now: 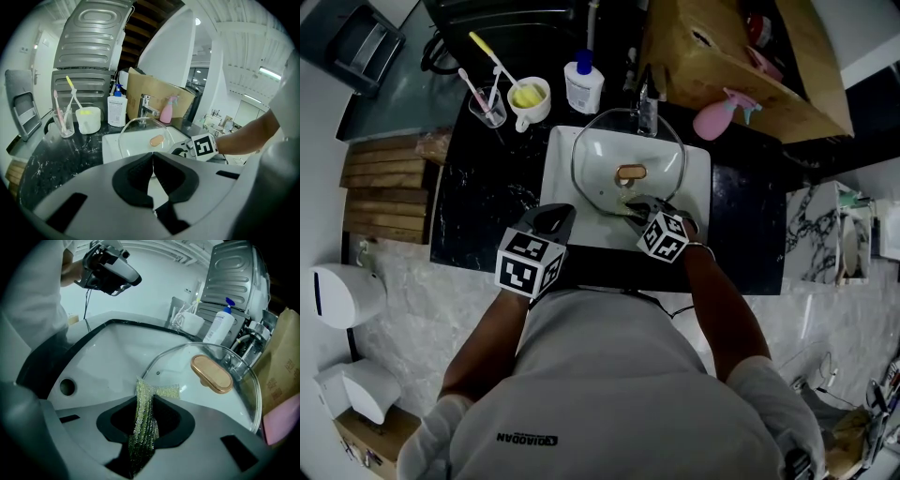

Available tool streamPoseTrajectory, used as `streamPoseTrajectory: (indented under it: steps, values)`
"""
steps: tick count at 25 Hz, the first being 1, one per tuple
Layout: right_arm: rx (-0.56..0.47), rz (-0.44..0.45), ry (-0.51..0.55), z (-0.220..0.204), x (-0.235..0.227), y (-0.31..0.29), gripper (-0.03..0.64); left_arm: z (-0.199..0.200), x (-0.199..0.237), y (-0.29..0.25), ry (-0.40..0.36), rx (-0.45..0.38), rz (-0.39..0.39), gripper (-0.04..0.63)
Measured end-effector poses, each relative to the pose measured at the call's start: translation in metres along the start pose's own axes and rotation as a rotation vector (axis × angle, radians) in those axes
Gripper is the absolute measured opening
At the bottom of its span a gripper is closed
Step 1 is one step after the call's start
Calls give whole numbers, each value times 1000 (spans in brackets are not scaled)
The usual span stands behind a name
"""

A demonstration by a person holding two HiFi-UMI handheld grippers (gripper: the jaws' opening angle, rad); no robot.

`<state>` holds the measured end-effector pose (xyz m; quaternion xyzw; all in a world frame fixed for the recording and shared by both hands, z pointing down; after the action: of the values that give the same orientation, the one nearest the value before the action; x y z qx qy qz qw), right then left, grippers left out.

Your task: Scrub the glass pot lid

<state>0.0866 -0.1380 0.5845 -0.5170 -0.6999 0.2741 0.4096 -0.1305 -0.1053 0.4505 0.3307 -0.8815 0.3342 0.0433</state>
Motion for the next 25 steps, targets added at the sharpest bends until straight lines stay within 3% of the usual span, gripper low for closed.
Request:
streamPoseTrajectory:
  steps: [9,18,25]
  values:
    - [15,123,45,3,9,-12,106,-1,5,3,17,-7,20,15]
    - [45,313,81,3,19,-23,106,0,9,7,26,-11,37,15]
    - [41,401,26,2,19,-27,106,-2,12,9,37,-13,48,15]
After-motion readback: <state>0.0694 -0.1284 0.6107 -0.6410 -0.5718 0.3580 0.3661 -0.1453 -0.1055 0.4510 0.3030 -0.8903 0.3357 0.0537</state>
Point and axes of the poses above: the fingertips, and each gripper's own axes: y backward along the fingers, x to its left, z out of its top, the point moved 9 cm from there along y, backward along the fingers, and after that the axes turned 7 degrees about y, right-handed, at the moved point
